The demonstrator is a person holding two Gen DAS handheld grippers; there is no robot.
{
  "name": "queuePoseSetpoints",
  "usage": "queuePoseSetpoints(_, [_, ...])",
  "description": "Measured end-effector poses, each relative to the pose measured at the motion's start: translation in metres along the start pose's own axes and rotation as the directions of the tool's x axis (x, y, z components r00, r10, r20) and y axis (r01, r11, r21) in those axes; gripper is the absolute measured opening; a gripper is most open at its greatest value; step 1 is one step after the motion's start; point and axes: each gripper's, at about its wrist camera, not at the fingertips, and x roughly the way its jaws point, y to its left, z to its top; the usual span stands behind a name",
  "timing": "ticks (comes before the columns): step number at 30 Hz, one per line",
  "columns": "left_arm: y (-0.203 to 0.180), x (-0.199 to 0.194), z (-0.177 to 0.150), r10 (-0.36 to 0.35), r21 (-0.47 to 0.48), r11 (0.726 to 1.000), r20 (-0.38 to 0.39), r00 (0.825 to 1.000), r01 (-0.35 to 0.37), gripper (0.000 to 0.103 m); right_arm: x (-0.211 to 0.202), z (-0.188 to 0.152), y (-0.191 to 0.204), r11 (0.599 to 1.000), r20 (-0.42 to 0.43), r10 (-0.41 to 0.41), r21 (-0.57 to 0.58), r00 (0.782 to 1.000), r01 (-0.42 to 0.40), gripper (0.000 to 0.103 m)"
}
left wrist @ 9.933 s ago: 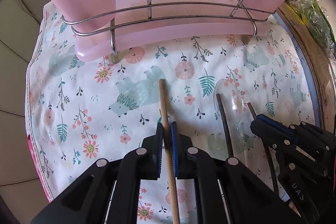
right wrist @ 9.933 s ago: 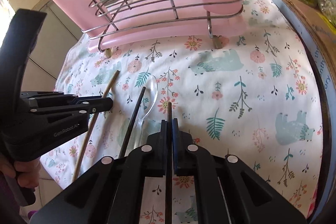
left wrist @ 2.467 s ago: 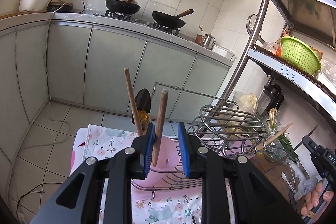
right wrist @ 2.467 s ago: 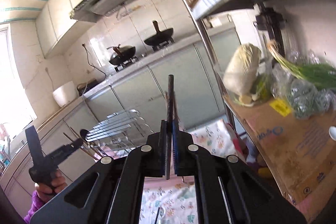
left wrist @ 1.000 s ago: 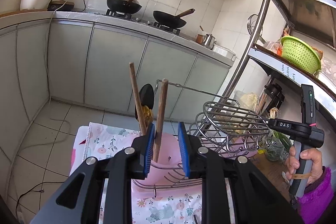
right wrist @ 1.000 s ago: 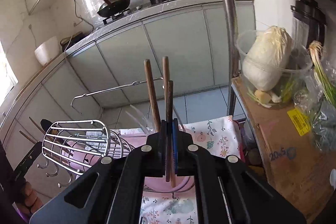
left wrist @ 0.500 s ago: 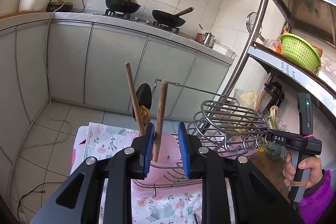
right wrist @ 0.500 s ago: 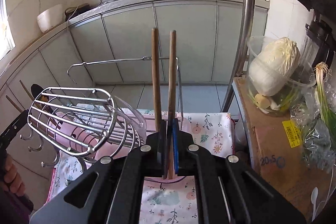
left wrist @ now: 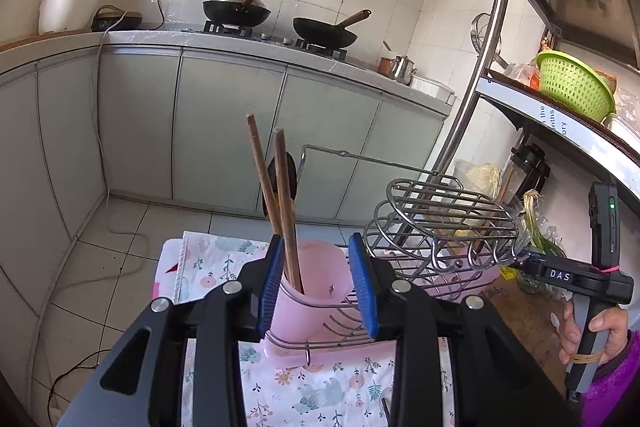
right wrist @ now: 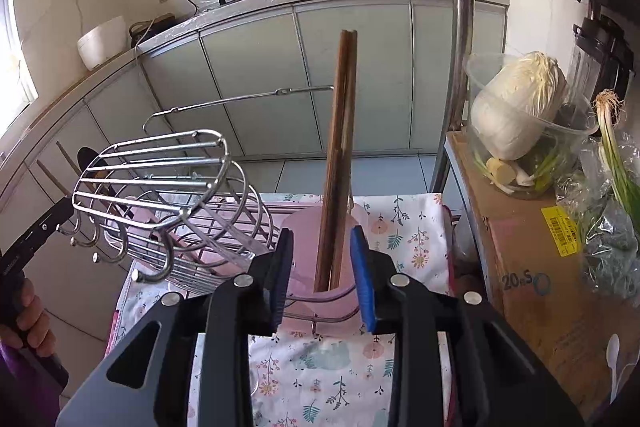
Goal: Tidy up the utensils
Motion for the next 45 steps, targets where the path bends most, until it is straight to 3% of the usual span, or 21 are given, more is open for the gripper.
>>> queuePoseSetpoints(6, [-0.001,-0.009,0.0,0.017,0.003,1.0,0.0,1.0,-0.017,0.033,-0.014,-0.018,0.004,1.0,0.032,0.018,-0.008,0.999,-0.018,0.03])
queuePoseSetpoints(17, [-0.003,-0.025,-0.013,0.025,-0.001,1.0,-0.003,1.0,-0.025,0.033,-0.022,-0.052,0.003,0.998,0.015,0.063,0.022,0.998,-0.063,0.03])
queuePoseSetpoints(30, [-0.011,-0.026,-0.058,0.004,0.003,1.0,-0.094,0.996,-0.004,0.033,0.0,-0.117,0.014,0.986,-0.11,0.15,0.083,0.983,-0.141,0.03])
queuePoseSetpoints(38, [-0.03,-0.015,-0.106,-0.029,0.023,0.999,-0.212,0.977,0.035,0.033,0.029,-0.155,0.011,0.944,-0.207,0.28,0.238,0.937,-0.229,0.03])
queuePoseSetpoints(45, [-0.034,-0.002,-0.141,-0.059,-0.027,0.998,-0.35,0.935,0.053,0.033,0.07,-0.161,0.014,0.919,-0.241,0.32,0.314,0.916,-0.238,0.03])
